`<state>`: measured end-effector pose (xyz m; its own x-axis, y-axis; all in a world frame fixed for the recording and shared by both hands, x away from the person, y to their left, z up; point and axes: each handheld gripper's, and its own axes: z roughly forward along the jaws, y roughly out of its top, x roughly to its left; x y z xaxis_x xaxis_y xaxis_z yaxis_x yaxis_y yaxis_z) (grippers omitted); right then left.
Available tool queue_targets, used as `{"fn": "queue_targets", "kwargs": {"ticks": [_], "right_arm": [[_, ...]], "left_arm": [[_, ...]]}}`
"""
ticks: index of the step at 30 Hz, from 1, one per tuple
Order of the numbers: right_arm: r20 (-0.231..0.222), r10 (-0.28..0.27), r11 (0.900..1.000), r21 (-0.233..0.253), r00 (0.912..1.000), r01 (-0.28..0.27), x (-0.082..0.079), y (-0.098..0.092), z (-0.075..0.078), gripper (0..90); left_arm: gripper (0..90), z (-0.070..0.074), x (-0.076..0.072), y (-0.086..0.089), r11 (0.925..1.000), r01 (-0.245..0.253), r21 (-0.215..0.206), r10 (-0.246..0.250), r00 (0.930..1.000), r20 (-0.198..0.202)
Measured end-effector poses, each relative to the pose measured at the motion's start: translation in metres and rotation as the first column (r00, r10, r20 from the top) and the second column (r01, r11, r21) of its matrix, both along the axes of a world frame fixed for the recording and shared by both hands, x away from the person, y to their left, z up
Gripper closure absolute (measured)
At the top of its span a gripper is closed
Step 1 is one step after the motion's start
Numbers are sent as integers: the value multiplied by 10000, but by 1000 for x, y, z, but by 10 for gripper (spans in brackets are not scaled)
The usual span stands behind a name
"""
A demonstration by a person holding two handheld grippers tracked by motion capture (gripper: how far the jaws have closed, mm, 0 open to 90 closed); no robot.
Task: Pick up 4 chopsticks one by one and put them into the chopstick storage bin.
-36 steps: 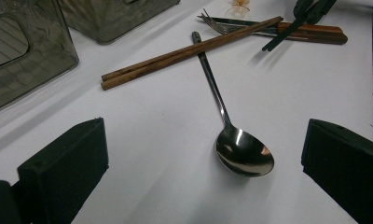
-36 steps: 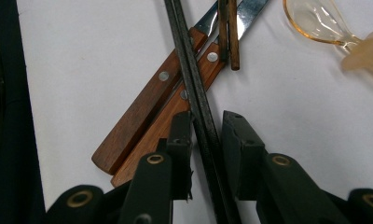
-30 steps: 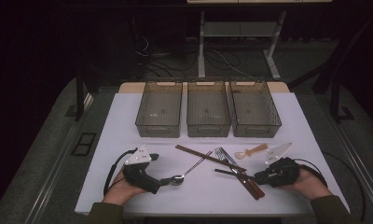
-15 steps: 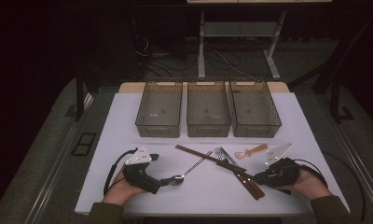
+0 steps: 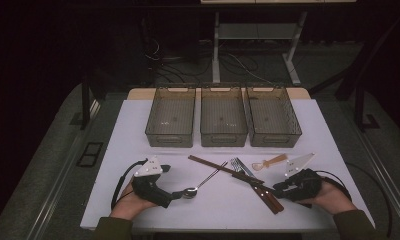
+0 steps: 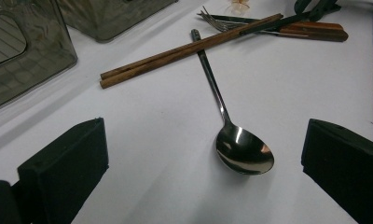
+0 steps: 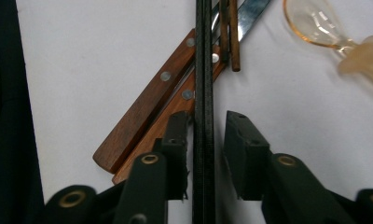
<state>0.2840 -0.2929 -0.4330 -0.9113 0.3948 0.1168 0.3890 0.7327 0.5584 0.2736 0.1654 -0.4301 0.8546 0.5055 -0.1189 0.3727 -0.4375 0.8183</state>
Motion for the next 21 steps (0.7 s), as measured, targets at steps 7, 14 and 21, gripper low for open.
{"fn": "queue_targets", "kwargs": {"ticks": [7,14,21], "right_arm": [[-18,-577,9963,641,9983,577,-3,-11,7,619],[340,-1151,9894,934,9928,1115,-10,-30,12,673],[353,-1178,9892,923,9924,1142,-18,-40,11,741]], "left_arm": [[0,0,0,0,10000,34,27,-34,10000,19],[0,0,0,1,10000,0,11,0,10000,8],[0,0,0,1,10000,-19,-7,19,10000,-18]]}}
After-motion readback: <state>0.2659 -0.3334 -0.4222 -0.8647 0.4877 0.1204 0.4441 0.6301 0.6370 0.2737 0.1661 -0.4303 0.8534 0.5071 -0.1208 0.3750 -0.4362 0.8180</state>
